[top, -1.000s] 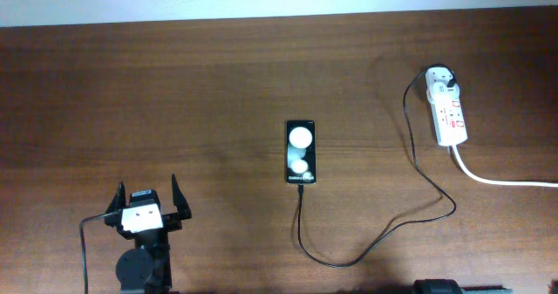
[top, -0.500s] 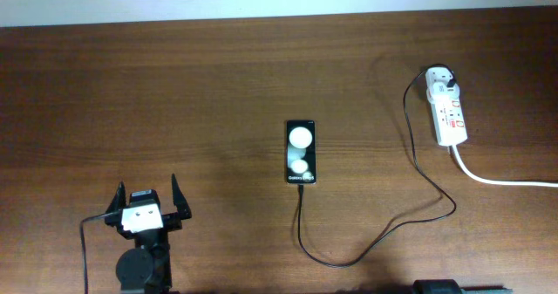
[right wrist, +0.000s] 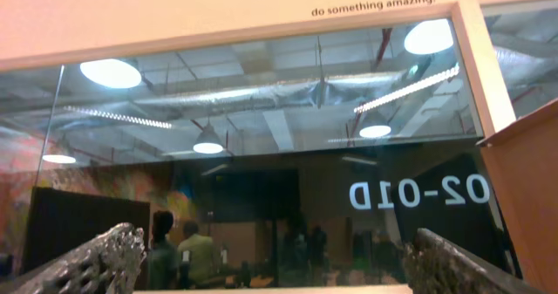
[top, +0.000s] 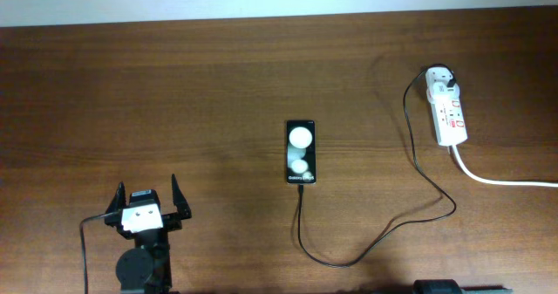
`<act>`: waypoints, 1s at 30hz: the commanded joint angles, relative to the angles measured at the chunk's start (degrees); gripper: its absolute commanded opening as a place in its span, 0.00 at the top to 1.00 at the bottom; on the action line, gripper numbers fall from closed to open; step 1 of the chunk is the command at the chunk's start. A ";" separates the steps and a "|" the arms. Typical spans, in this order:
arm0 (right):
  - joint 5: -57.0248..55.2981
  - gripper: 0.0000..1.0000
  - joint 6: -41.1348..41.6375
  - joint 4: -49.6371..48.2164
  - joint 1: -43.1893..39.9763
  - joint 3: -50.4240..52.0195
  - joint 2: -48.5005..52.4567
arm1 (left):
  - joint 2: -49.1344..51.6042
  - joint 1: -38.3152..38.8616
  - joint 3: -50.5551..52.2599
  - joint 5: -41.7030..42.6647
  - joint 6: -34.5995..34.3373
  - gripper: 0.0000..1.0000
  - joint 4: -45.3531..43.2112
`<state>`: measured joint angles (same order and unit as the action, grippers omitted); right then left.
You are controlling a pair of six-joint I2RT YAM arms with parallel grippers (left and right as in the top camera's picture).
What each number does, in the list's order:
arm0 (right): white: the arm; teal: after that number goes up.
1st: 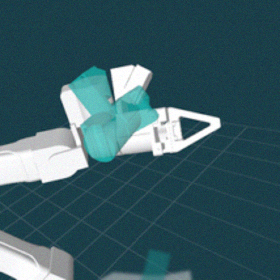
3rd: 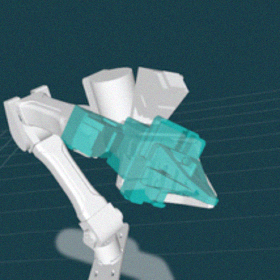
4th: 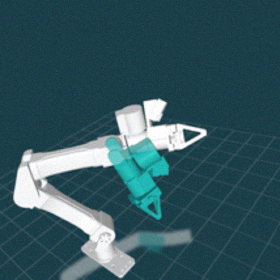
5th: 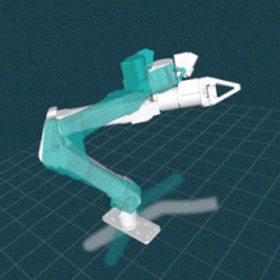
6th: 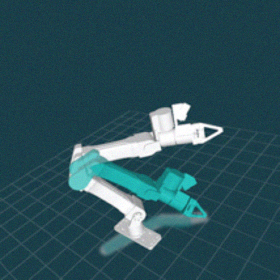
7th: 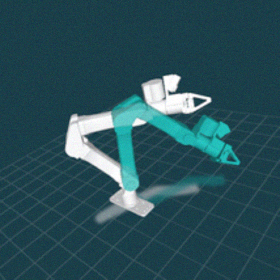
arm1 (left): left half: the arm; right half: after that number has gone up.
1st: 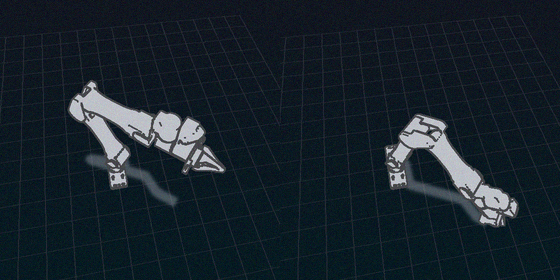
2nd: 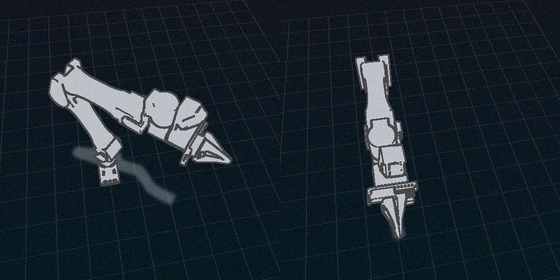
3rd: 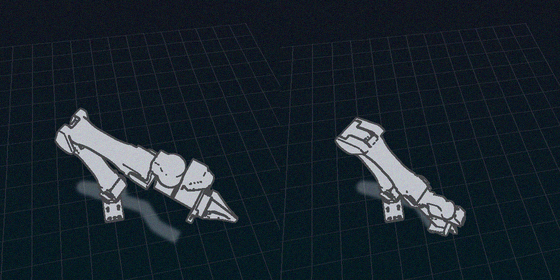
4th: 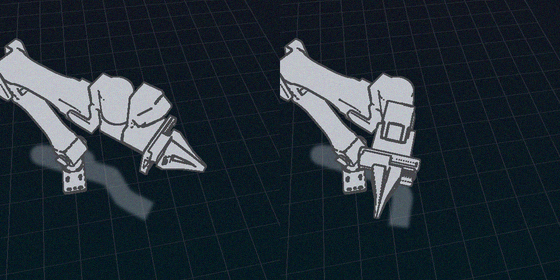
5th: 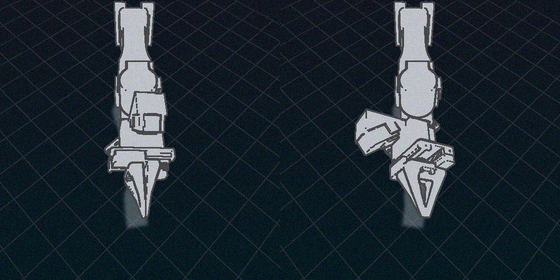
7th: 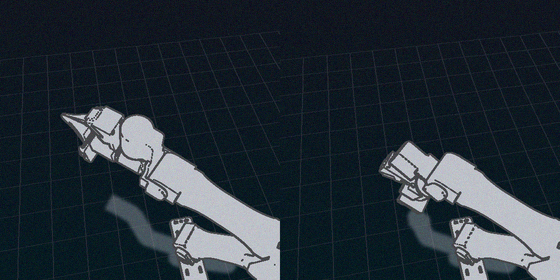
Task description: Plug charger to phone and switch on socket
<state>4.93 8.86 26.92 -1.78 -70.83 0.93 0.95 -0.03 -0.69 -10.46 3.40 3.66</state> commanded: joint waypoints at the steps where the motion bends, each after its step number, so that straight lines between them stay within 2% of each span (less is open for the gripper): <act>1: -0.70 0.01 0.63 -4.31 -0.22 5.75 -0.61 | -0.28 -0.24 0.13 0.20 -0.55 0.01 0.15; 5: -1.16 0.01 0.61 -13.57 -0.22 19.67 -0.50 | -0.28 -0.24 0.13 0.20 -0.55 0.01 0.15; 9: -1.11 0.01 0.61 -14.64 -0.22 35.58 -0.50 | -0.28 -0.24 0.13 0.20 -0.55 0.01 0.15; 16: -1.14 0.01 0.61 -18.93 -0.22 53.59 -0.50 | -0.28 -0.24 0.13 0.20 -0.55 0.01 0.15; 23: -1.14 0.01 0.59 -21.38 -0.22 63.56 -0.50 | -0.28 -0.24 0.13 0.20 -0.55 0.01 0.15; 30: -1.11 0.01 0.61 -25.22 -0.22 68.48 -0.50 | -0.28 -0.24 0.13 0.20 -0.55 0.01 0.15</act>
<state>4.27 9.06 2.39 -1.80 -3.68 0.91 0.95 -0.03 -0.69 -10.48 3.40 3.66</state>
